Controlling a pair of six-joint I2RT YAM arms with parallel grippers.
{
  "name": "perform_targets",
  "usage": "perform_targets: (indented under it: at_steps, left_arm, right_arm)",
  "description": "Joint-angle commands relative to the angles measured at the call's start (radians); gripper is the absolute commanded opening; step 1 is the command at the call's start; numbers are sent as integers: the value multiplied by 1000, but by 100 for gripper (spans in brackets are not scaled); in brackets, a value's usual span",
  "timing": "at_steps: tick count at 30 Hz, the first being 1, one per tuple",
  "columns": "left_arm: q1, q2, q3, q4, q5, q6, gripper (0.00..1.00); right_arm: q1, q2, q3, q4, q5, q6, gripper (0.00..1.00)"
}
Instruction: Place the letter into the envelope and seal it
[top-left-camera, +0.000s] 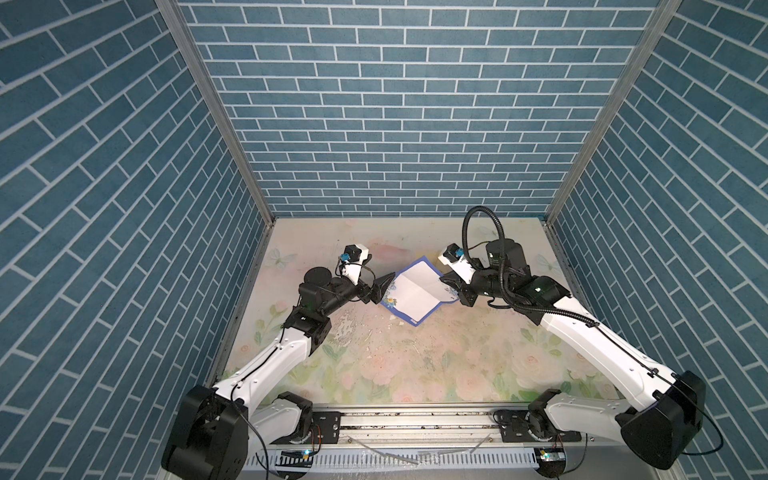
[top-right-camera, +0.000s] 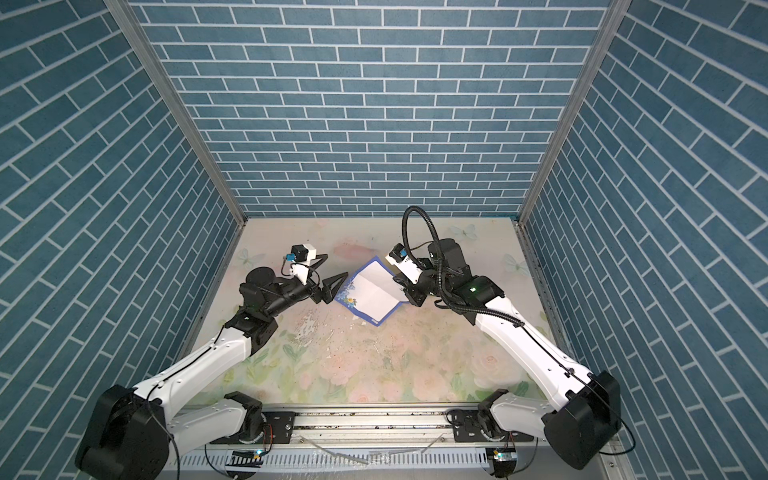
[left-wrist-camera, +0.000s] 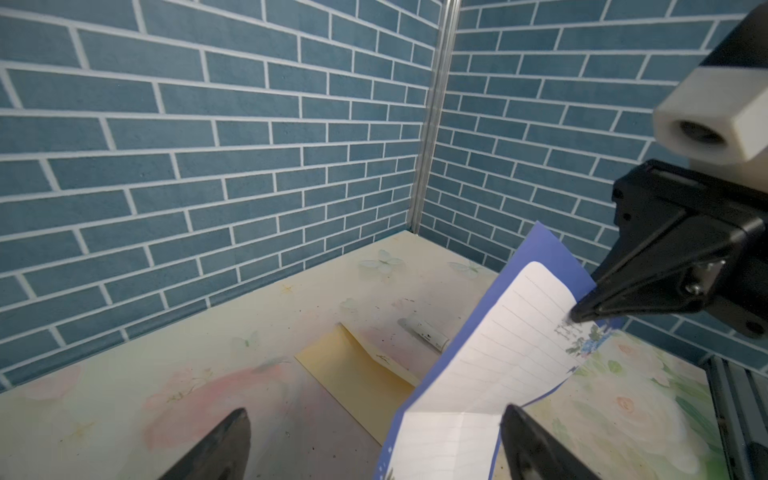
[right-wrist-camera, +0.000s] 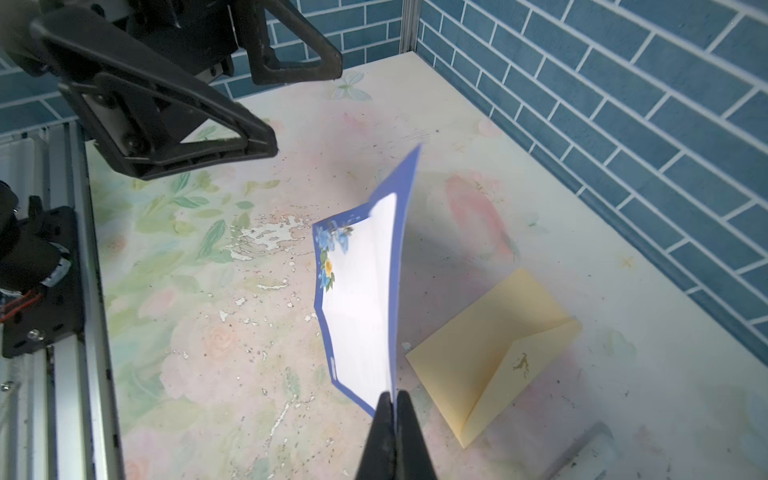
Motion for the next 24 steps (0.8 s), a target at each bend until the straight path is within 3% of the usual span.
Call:
perform_targets:
  at_steps: [1,9,24]
  left_arm:
    - [-29,39,-15,42,83,68,94]
    - [-47,85,-38,72,141,96,90]
    - [-54,177,10,99,185,24,58]
  right_arm:
    - [0,-61,28,-36,16,-164,0]
    - [1,-117,13,-6,18,-210,0]
    - [2,-142,-12,23,-4,-218,0]
